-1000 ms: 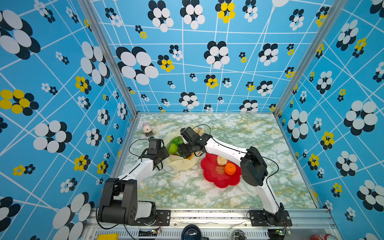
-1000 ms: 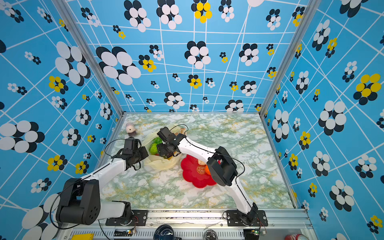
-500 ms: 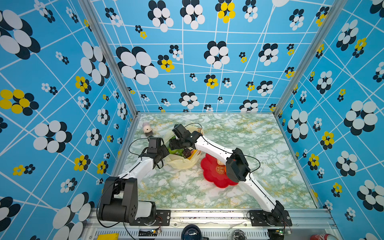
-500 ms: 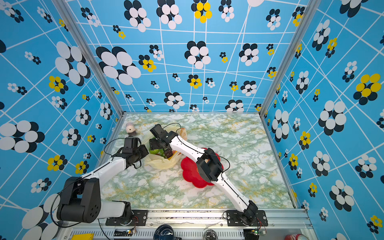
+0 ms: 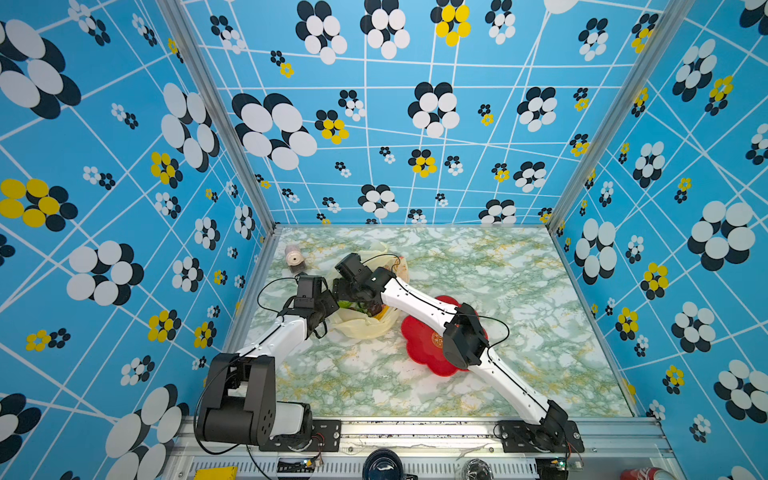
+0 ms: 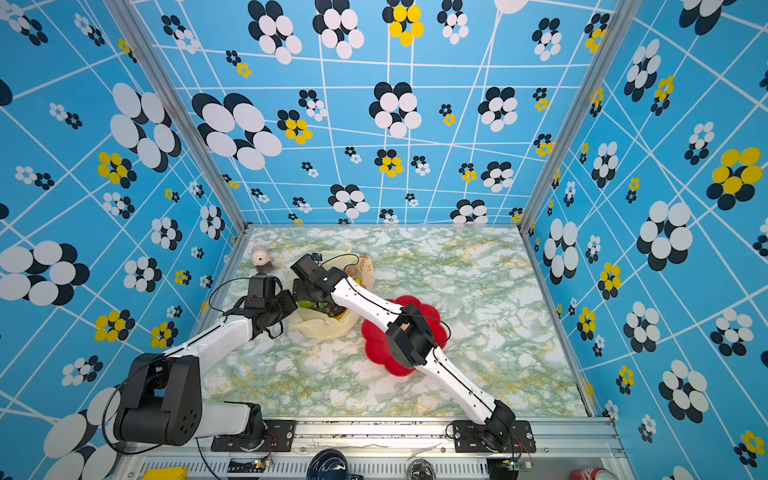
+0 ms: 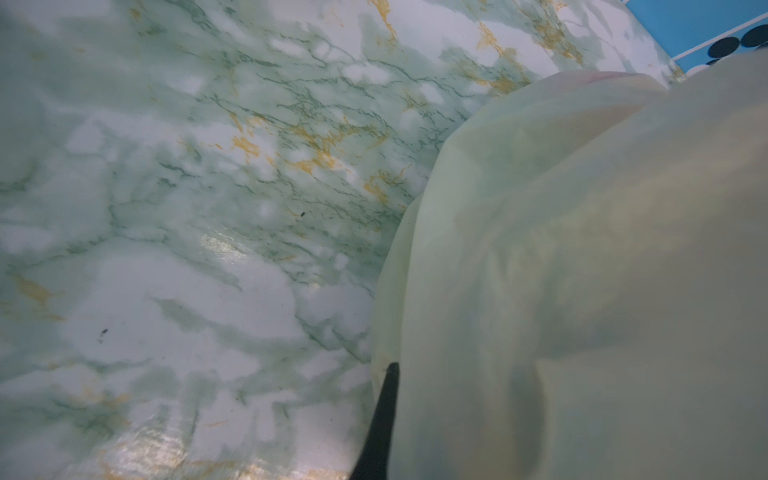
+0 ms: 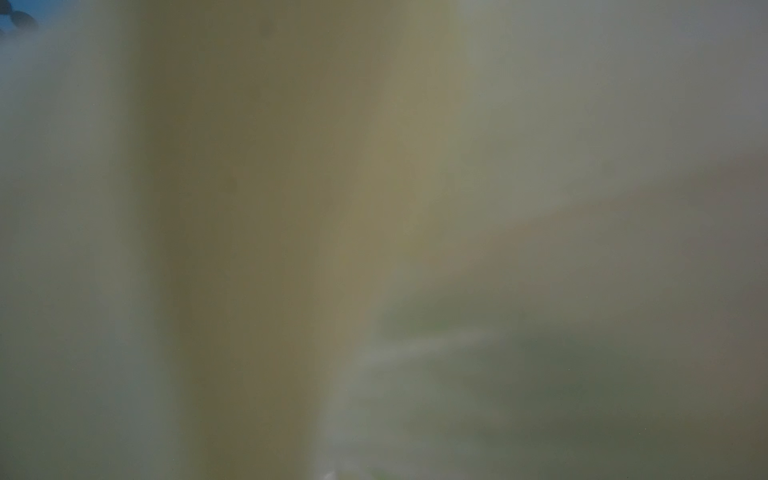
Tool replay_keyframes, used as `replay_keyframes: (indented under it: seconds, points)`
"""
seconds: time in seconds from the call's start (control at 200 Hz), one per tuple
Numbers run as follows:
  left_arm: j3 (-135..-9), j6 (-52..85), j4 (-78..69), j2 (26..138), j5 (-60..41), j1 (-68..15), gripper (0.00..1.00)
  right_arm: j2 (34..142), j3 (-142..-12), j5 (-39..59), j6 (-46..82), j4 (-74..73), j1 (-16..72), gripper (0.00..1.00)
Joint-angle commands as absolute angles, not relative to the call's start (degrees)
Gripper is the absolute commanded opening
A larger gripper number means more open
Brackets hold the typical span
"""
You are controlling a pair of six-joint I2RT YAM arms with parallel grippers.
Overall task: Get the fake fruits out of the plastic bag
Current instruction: 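Reach the right gripper into the bag and grasp the green custard apple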
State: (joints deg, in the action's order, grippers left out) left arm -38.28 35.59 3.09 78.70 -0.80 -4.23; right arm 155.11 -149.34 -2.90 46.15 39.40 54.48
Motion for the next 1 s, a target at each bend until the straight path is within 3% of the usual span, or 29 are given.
replay_keyframes:
  seconds: [0.0, 0.115, 0.325, 0.51, 0.995]
  points:
    - [-37.73, 35.97, 2.3, 79.63, -1.84, -3.8, 0.0, 158.06, -151.58, -4.74, 47.46, 43.01, 54.81, 0.78]
    - [-37.69, 35.93, 2.29, 79.65, -1.99, -3.87, 0.0, 159.06, -152.27, -4.92, 47.5, 43.29, 54.84, 0.79]
    - [-37.64, 35.56, 2.45, 79.82, -1.86, -3.86, 0.0, 158.0, -152.49, -4.21, 46.27, 42.46, 54.83, 0.69]
    - [-38.46, 35.11, 2.99, 80.64, -2.11, -3.87, 0.0, 154.47, -151.59, -3.9, 43.97, 42.2, 54.85, 0.67]
    - [-41.39, 34.96, 4.81, 81.67, -1.36, -3.87, 0.0, 139.27, -132.71, -2.68, 42.7, 34.09, 54.92, 0.65]
